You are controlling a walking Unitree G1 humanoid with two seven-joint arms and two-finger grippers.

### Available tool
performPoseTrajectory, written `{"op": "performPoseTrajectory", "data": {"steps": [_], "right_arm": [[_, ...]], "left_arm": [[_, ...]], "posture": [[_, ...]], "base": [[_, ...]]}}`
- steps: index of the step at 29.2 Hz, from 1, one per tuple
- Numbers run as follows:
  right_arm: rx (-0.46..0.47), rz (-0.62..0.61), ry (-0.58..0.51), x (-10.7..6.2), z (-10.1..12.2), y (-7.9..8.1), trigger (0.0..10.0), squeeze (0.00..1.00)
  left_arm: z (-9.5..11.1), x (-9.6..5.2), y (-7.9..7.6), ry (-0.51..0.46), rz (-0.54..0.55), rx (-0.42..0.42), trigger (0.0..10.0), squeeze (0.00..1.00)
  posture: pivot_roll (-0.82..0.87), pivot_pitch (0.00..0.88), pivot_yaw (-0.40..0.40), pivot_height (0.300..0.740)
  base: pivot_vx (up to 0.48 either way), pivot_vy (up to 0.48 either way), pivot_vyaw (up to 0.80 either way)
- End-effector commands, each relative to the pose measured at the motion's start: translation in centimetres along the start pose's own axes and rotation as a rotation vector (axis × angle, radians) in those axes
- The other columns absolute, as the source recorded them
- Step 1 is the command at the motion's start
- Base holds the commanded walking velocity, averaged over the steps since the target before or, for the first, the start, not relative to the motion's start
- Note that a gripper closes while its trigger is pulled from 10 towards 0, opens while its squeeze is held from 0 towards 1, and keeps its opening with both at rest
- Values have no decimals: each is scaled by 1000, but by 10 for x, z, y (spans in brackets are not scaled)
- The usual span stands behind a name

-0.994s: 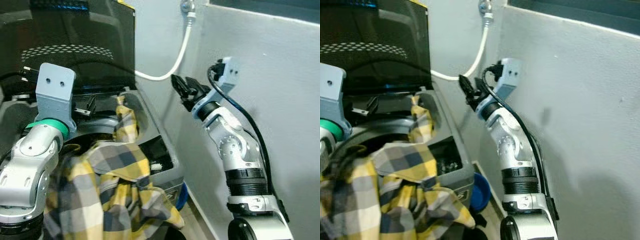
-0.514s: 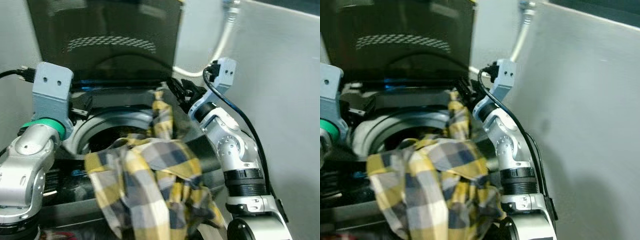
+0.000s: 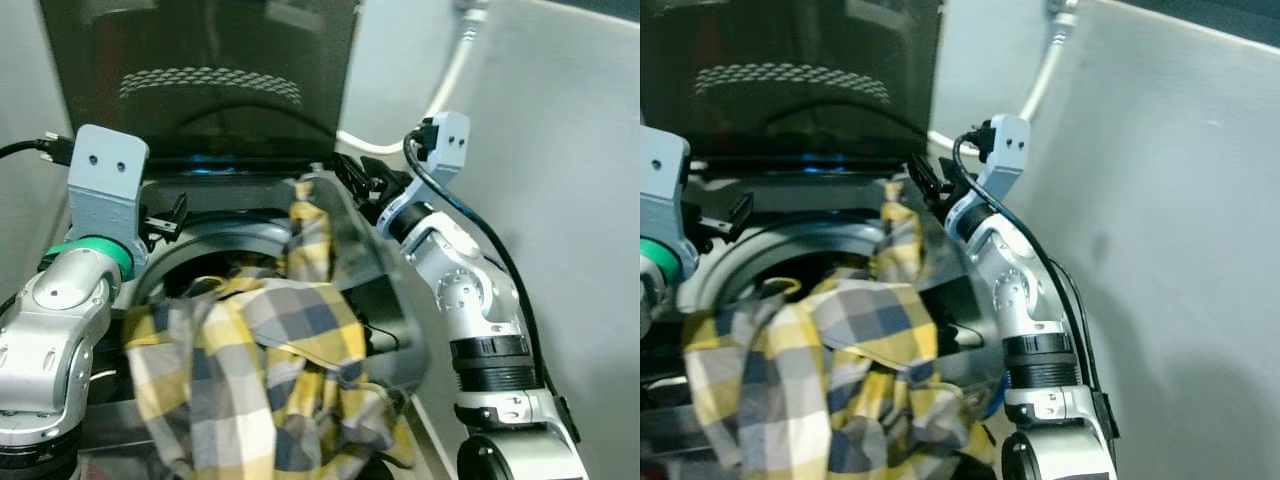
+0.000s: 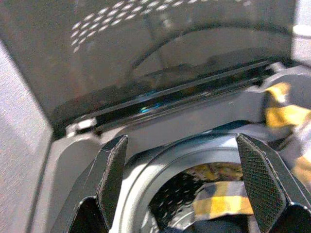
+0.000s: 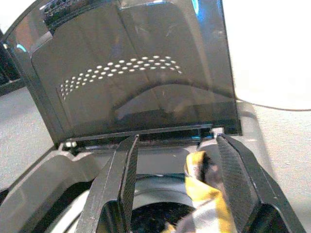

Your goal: Clothes washing

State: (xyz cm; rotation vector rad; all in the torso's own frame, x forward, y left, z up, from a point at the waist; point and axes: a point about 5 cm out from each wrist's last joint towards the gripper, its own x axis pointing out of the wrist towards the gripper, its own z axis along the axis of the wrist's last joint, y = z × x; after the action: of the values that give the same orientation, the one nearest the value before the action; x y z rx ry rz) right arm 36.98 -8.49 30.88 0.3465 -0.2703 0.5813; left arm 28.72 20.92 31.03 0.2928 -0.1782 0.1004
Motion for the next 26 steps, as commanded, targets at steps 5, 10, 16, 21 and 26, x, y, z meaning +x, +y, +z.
{"op": "performPoseTrajectory", "data": {"steps": [5,10,16,21,26], "right_arm": [[-143,163,108,-7,1,2,10000,0],[-224,418,253,-30,9,0,10000,0],[-262,726,386,-72,11,3,10000,1000],[-309,684,418,-76,-3,-3,10000,1000],[-391,718,500,-85,-36,3,10000,1000]], "left_arm": [[3,-7,4,-31,-46,106,10000,0],[8,-16,18,-67,-112,149,10000,0],[2,-45,19,-154,-426,173,10000,0],[-7,-54,28,-211,-428,99,10000,0],[-19,-63,22,-245,-458,7,10000,0]], "posture": [[61,30,-53,740],[65,29,-62,740],[76,21,-78,740],[79,15,-73,740],[72,15,-66,740]], "base": [[0,0,0],[0,0,0],[0,0,0],[0,0,0],[0,0,0]]}}
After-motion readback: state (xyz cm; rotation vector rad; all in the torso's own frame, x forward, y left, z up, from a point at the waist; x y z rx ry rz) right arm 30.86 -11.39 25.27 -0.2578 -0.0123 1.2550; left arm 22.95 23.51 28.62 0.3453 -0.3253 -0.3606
